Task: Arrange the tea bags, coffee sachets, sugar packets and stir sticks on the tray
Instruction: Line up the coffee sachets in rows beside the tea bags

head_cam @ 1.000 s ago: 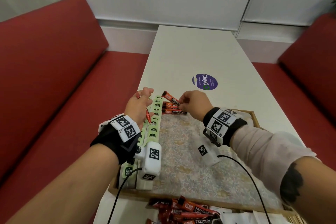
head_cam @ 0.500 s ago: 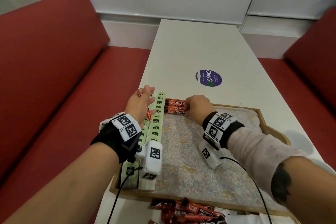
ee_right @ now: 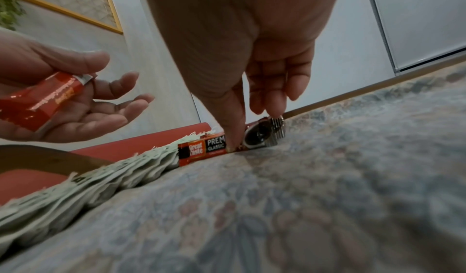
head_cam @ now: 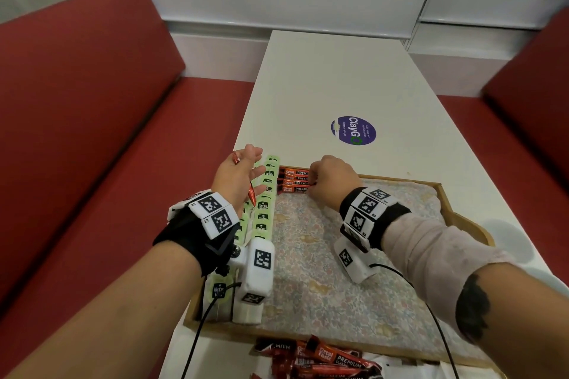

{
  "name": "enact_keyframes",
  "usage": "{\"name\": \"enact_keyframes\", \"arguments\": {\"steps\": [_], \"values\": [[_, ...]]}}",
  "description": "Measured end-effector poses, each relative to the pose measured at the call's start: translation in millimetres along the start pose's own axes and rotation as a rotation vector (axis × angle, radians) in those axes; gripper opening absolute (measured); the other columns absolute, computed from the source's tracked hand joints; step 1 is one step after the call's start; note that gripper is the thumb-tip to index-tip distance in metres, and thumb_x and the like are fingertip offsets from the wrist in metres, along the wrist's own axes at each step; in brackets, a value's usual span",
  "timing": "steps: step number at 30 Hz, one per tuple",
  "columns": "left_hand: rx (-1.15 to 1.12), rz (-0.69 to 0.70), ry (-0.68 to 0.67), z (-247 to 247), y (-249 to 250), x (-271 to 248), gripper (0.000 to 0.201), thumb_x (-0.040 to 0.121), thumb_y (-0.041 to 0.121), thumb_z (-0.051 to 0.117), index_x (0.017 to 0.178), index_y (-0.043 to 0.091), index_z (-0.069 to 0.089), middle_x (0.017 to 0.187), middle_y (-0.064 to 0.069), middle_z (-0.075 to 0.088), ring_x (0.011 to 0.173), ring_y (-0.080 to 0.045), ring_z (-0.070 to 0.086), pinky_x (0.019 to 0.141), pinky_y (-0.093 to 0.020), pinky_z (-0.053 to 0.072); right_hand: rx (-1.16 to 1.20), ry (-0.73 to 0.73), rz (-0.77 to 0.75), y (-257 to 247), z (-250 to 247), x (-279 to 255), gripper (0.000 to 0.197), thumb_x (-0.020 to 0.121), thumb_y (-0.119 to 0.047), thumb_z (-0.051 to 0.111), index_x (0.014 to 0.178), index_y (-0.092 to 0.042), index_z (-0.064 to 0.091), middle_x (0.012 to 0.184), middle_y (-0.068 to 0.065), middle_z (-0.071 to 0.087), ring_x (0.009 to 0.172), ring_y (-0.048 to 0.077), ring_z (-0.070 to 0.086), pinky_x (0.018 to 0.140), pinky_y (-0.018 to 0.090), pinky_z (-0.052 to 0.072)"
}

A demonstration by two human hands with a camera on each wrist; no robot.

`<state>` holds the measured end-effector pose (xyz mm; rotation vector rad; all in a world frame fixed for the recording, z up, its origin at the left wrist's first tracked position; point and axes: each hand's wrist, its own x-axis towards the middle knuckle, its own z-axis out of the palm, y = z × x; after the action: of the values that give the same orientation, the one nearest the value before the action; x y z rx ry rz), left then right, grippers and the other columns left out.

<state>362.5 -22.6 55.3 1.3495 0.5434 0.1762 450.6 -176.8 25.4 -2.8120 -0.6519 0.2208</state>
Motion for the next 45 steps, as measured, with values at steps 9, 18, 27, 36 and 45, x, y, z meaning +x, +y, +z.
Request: {"name": "enact_keyframes", "arguments": {"steps": [9,18,27,36,45], "values": [[0.018,0.013,0.027,3.2,-0.7,0.2,0.038,0.098,0.048,0.033,0.091,0.023,0.061,0.111,0.003,0.063,0.1,-0.014,0.06,0.083,-0.039,0.05,0.181,0.099,-0.163,-18.0,-16.5,-18.0,0.022,0.083,-0.044,0.065,0.085,-0.022,0.06,0.087,-0.005,0.051,0.079,0.015,0.053,0.069,0.028,0.042],[0.054,0.01,0.057,18.7,4.2,-7.9,0.057,0.095,0.055,0.036,0.063,0.013,0.057,0.064,-0.005,0.06,0.069,-0.022,0.061,0.064,-0.033,0.049,0.345,0.089,-0.339,-62.5,-28.8,-46.9,0.037,0.077,-0.026,0.074,0.084,-0.019,0.038,0.079,0.002,0.062,0.069,0.023,0.057,0.063,0.037,0.047],[0.105,0.007,-0.075,4.5,5.5,-6.2,0.031,0.093,0.046,0.05,0.096,0.016,0.057,0.096,0.001,0.063,0.099,-0.016,0.061,0.075,-0.032,0.05,0.565,0.07,-0.162,-45.7,-35.7,-41.6,0.013,0.083,-0.01,0.068,0.094,-0.014,0.063,0.084,0.002,0.071,0.07,0.014,0.065,0.071,0.025,0.052],[0.225,0.085,-0.067,-2.9,-1.6,1.7,0.01,0.084,0.031,0.069,0.081,0.024,0.063,0.084,0.007,0.06,0.078,-0.005,0.055,0.065,-0.023,0.045,0.555,0.03,-0.082,-30.9,-31.3,-31.8,0.007,0.082,-0.015,0.072,0.08,-0.018,0.066,0.067,-0.007,0.062,0.06,0.006,0.055,0.061,0.02,0.043],[0.192,0.076,-0.005,-7.9,-10.2,9.5,0.012,0.087,0.016,0.067,0.091,0.024,0.059,0.093,0.009,0.058,0.083,-0.005,0.056,0.064,-0.024,0.045,0.262,0.005,0.075,-6.1,-18.9,-22.6,0.009,0.076,-0.014,0.076,0.082,-0.014,0.069,0.073,-0.002,0.064,0.077,0.017,0.058,0.068,0.023,0.038]]}}
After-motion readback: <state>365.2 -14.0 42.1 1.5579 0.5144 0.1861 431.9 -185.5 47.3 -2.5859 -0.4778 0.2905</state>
